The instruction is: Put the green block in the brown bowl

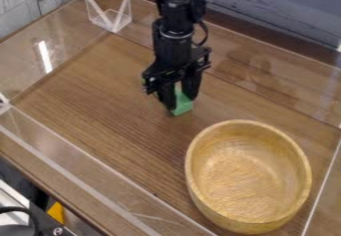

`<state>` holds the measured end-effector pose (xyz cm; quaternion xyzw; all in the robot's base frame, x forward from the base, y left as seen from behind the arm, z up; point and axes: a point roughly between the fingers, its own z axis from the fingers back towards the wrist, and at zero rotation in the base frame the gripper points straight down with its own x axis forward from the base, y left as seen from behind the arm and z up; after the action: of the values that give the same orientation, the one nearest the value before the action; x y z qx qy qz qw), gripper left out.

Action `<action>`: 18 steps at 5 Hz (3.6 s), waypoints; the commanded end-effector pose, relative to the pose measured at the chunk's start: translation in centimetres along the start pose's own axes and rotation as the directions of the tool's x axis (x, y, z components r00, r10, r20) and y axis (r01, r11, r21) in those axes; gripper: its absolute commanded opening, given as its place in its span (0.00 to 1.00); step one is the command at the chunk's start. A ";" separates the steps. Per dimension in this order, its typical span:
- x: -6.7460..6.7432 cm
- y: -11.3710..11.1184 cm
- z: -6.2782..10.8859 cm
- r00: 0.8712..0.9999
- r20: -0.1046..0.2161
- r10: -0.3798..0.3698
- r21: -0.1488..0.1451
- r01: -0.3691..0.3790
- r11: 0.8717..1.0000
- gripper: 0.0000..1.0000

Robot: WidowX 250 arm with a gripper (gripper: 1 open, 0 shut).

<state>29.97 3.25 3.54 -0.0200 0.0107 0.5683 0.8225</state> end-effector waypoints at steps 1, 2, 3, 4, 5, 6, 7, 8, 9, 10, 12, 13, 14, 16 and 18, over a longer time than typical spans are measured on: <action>0.7 -0.9 1.7 1.000 0.021 0.007 -0.051 -0.006 0.999 0.00; 0.9 -1.3 2.8 1.000 0.016 0.002 -0.062 -0.001 0.998 0.00; 1.0 -1.5 3.8 1.000 0.008 0.005 -0.069 -0.004 0.998 0.00; 1.2 -1.8 4.5 1.000 0.003 0.015 -0.076 -0.015 0.997 0.00; 1.5 -1.9 4.8 0.999 -0.003 0.035 -0.081 -0.036 0.996 0.00; 1.8 -1.9 4.0 0.998 -0.007 0.062 -0.079 -0.063 0.995 1.00; 2.0 -1.8 3.3 0.997 -0.010 0.081 -0.075 -0.082 0.994 1.00; 2.3 -1.5 2.6 0.995 -0.010 0.102 -0.064 -0.102 0.993 1.00; 2.7 -1.3 1.9 0.990 -0.007 0.143 -0.051 -0.143 0.988 1.00; 3.0 -1.2 1.1 0.987 -0.005 0.158 -0.039 -0.158 0.987 1.00; 3.0 -1.1 0.1 0.987 -0.003 0.158 -0.024 -0.158 0.987 0.00; 2.9 -1.2 0.4 0.989 -0.009 0.148 -0.027 -0.149 0.989 0.00; 2.8 -1.3 0.8 0.990 -0.015 0.137 -0.031 -0.137 0.990 0.00; 2.8 -1.9 3.1 0.994 -0.033 0.104 -0.039 -0.105 0.994 0.00; 2.8 -2.4 4.7 0.995 -0.050 0.088 -0.044 -0.090 0.995 0.00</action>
<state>32.27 4.67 5.18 -0.0305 0.0615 0.6005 0.7967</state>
